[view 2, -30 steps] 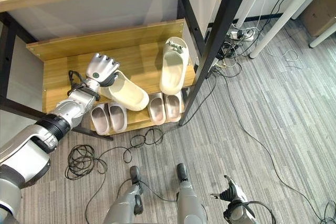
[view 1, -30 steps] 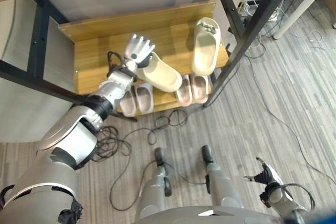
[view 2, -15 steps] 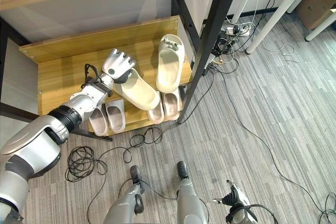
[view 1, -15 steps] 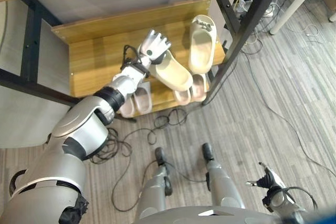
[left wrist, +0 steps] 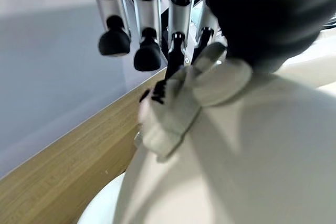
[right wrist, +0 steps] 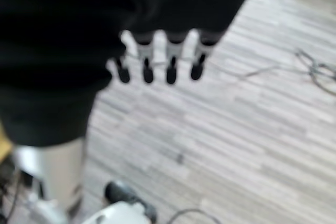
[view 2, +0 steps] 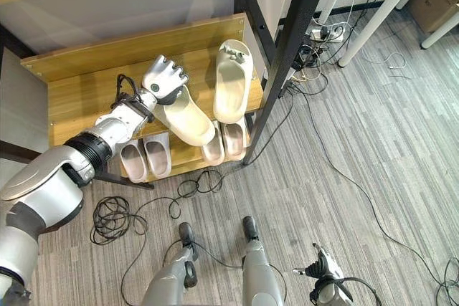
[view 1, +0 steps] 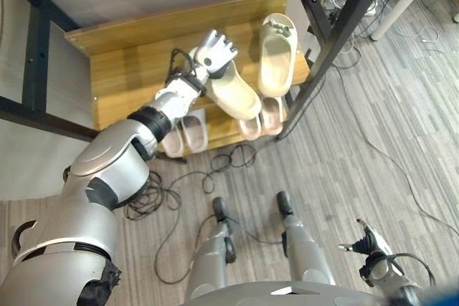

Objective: Arrange the slippers neatly on the shoe rack.

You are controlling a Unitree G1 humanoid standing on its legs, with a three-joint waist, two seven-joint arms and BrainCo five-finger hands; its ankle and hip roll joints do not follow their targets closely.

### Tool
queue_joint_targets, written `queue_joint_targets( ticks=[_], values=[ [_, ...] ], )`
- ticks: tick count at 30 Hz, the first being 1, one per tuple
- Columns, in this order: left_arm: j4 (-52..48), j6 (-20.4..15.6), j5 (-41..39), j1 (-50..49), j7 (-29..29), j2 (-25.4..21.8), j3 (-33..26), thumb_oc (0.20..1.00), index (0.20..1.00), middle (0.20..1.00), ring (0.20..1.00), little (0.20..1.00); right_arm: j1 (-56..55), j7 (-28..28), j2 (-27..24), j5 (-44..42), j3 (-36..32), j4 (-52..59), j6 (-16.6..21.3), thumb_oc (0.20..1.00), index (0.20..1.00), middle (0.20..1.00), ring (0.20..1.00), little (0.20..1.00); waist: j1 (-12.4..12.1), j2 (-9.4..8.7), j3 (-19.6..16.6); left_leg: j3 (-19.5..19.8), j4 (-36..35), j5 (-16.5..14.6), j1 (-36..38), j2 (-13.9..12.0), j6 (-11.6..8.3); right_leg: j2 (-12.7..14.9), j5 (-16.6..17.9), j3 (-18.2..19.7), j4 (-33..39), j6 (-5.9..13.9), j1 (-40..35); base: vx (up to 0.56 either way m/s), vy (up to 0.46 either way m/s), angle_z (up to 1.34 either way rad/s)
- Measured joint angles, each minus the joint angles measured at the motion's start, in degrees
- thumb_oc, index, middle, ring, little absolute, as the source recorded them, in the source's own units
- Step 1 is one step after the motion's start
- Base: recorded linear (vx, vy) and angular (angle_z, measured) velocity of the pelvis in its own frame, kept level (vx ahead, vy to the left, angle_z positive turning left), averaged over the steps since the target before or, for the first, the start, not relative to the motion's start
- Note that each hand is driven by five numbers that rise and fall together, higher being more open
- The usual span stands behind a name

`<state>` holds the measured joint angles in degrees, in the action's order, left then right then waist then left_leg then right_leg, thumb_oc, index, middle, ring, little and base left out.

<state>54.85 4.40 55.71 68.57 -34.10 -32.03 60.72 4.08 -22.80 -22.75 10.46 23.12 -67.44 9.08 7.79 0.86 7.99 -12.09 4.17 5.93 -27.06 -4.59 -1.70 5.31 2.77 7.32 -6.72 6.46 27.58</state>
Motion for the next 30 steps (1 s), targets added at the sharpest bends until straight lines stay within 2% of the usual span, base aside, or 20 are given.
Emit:
queue_joint_targets(
  ticks=[5, 15, 17, 18, 30],
  values=[
    [0.46, 0.01, 0.01, 0.32, 0.19, 0.06, 0.08, 0.200, 0.200, 0.200, 0.200, 0.200, 0.72, -0.12, 0.01, 0.00, -0.06, -1.04, -0.07, 1.000, 1.000, 1.000, 1.000, 1.000, 0.79, 0.00, 0.00, -0.06, 0.01, -0.07, -0.08, 0.34, 0.09, 0.40, -0.21, 0.02, -0.05, 0.32, 0.14, 0.01, 0.013, 0.01],
    [0.54, 0.66, 0.03, 2.42, 0.13, 1.11, 0.39, 0.200, 0.200, 0.200, 0.200, 0.200, 0.75, -0.19, 0.02, -0.01, -0.14, -2.21, -0.82, 1.000, 1.000, 1.000, 1.000, 1.000, 0.82, 0.01, 0.02, -0.06, 0.88, -0.43, -1.77, 0.92, 0.68, 1.03, 0.09, 0.09, -0.44, 0.78, 1.51, 0.00, 0.003, 0.00],
    [1.05, 1.32, 0.01, 2.67, 0.12, 1.94, 0.61, 0.699, 0.699, 0.699, 0.699, 0.699, 0.85, -0.36, 0.03, -0.02, -0.14, -2.13, -0.81, 1.000, 1.000, 1.000, 1.000, 1.000, 0.84, 0.00, 0.04, -0.08, 0.97, -0.49, -1.79, 0.98, 0.76, 1.06, 0.09, 0.11, -0.45, 0.79, 1.49, 0.00, 0.000, 0.00],
    [1.08, 1.57, -0.01, 2.70, 0.04, 2.11, 0.59, 1.000, 1.000, 1.000, 1.000, 1.000, 0.89, -0.45, 0.03, -0.02, -0.14, -2.13, -0.80, 1.000, 1.000, 1.000, 1.000, 1.000, 0.86, 0.00, 0.04, -0.09, 0.99, -0.49, -1.78, 1.00, 0.76, 1.07, 0.09, 0.12, -0.49, 0.79, 1.49, 0.00, 0.000, 0.00],
    [1.09, 1.39, -0.70, 2.68, 0.14, 3.55, 0.03, 1.000, 1.000, 1.000, 1.000, 1.000, 0.79, -0.51, 0.06, -0.16, -0.15, -2.15, -0.81, 1.000, 1.000, 1.000, 1.000, 1.000, 1.07, 0.11, 0.73, -0.40, 1.30, -0.51, -1.63, 0.97, 0.70, 1.04, 0.03, 0.50, -1.25, 0.87, 1.74, 0.00, 0.001, -0.01]
  ],
)
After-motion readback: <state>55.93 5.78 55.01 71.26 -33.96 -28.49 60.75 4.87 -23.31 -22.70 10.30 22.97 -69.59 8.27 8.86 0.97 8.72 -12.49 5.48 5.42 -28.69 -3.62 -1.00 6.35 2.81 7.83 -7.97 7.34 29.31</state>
